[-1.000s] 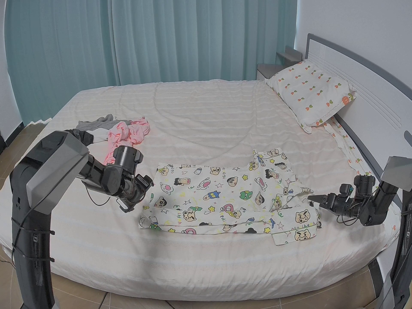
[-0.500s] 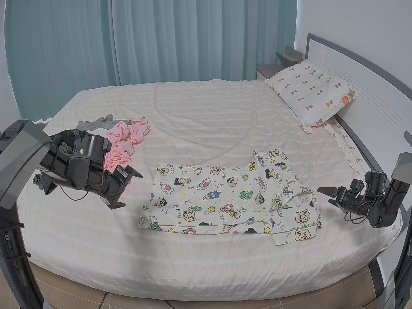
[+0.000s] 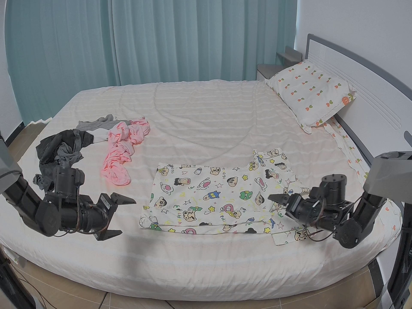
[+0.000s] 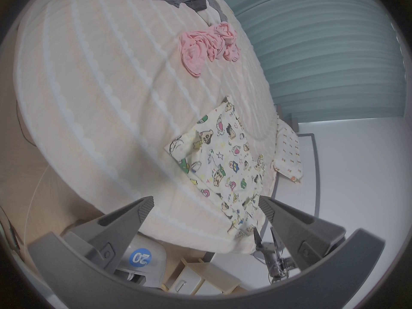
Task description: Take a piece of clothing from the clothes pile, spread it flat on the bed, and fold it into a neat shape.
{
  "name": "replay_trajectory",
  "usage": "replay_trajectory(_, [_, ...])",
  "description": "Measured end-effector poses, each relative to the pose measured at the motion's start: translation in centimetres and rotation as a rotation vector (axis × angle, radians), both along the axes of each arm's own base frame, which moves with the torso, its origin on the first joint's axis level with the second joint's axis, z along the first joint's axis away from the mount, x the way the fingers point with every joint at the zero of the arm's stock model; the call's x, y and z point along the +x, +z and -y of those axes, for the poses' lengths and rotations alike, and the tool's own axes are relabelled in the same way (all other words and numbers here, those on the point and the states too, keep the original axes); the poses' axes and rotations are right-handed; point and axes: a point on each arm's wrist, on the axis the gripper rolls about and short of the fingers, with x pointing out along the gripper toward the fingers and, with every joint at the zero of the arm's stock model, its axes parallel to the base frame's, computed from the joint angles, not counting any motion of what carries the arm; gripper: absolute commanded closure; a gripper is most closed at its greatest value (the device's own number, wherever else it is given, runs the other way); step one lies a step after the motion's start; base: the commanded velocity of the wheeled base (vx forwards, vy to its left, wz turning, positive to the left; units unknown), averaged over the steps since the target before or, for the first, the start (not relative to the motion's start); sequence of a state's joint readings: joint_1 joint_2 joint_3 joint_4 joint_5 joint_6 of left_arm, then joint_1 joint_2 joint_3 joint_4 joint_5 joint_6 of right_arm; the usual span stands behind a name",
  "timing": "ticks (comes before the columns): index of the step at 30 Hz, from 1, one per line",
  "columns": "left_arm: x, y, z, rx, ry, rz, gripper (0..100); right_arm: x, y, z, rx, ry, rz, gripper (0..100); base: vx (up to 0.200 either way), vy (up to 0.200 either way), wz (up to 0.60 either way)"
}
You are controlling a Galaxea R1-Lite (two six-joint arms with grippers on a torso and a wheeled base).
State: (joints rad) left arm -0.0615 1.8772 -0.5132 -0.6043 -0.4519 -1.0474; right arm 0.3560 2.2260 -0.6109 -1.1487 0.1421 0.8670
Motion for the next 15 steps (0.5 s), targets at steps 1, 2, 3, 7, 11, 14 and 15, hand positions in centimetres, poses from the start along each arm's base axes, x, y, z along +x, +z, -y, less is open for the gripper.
replay_trajectory(1, [-0.4,0.0,-0.1,-0.006,-0.004,0.011,0,0.3,-0.2,-0.9,-0.006,-0.008,0.005,0,0.0,0.0,0.0])
replay_trajectory(2, [-0.8,0.0,-0.1,-0.011,-0.006,0.023,0,0.7,-0.4,-1.8,-0.013,-0.022,0.008,0,0.0,0.0,0.0])
replay_trajectory(3, [-1.1,0.0,-0.1,-0.015,-0.009,0.034,0,1.1,-0.6,-2.3,-0.025,-0.044,0.009,0,0.0,0.0,0.0])
replay_trajectory(7, [-2.2,-0.1,-0.3,-0.027,-0.016,0.062,0,2.4,-2.0,-4.2,-0.08,-0.131,0.004,0,0.0,0.0,0.0])
replay_trajectory(11, [-2.9,-0.3,-0.4,-0.03,-0.018,0.057,0,2.3,-3.6,-5.7,-0.125,-0.15,-0.019,0,0.0,0.0,0.0])
replay_trajectory(14, [-3.1,-0.5,-0.4,-0.029,-0.018,0.05,0,2.2,-4.6,-6.0,-0.15,-0.156,-0.041,0,0.0,0.0,0.0])
replay_trajectory(15, [-3.1,-0.5,-0.4,-0.029,-0.018,0.048,0,2.2,-4.8,-6.1,-0.153,-0.155,-0.044,0,0.0,0.0,0.0])
